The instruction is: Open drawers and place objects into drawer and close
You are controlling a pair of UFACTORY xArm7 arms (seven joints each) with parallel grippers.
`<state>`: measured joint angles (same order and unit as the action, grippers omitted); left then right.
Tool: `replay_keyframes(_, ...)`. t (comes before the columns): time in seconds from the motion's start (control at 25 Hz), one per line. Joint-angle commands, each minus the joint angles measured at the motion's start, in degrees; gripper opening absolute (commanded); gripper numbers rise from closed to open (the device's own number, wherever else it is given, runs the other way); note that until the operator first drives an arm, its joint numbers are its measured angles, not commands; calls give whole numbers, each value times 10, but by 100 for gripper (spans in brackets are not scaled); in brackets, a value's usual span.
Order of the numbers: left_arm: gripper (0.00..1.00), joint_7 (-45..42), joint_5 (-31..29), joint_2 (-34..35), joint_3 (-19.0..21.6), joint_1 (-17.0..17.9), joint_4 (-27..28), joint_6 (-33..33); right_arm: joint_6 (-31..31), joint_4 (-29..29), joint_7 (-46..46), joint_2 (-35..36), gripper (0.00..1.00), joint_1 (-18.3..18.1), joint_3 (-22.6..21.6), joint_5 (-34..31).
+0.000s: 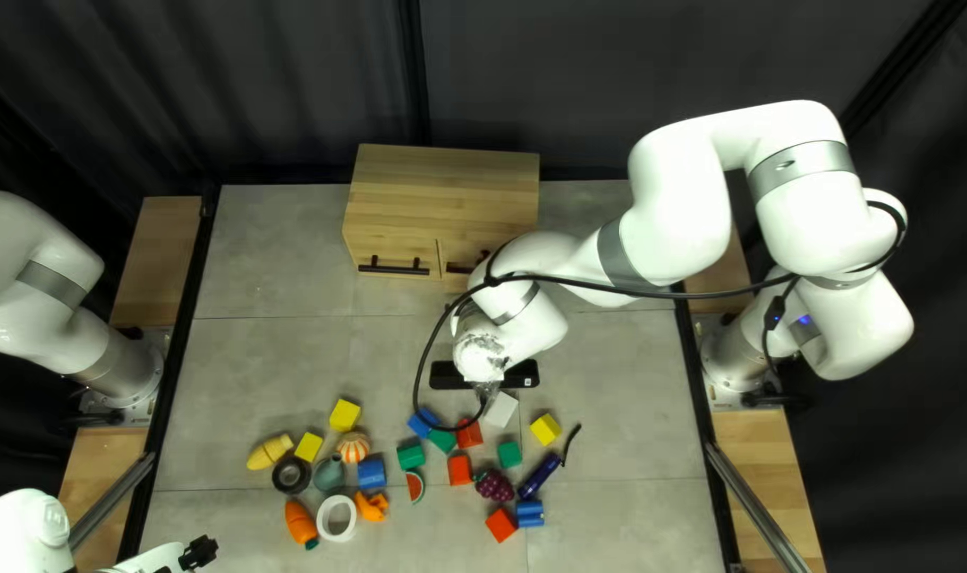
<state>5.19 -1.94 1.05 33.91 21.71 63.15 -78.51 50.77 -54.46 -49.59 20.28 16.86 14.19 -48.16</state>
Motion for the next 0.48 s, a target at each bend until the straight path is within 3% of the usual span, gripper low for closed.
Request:
replay_keyframes(0.04,100,0,0,0,0,0,0,0,1,-2,2,1,7,2,-2,2)
replay_keyframes(0.48,100,0,0,0,0,0,0,0,0,-5,2,1,8,4,-6,6)
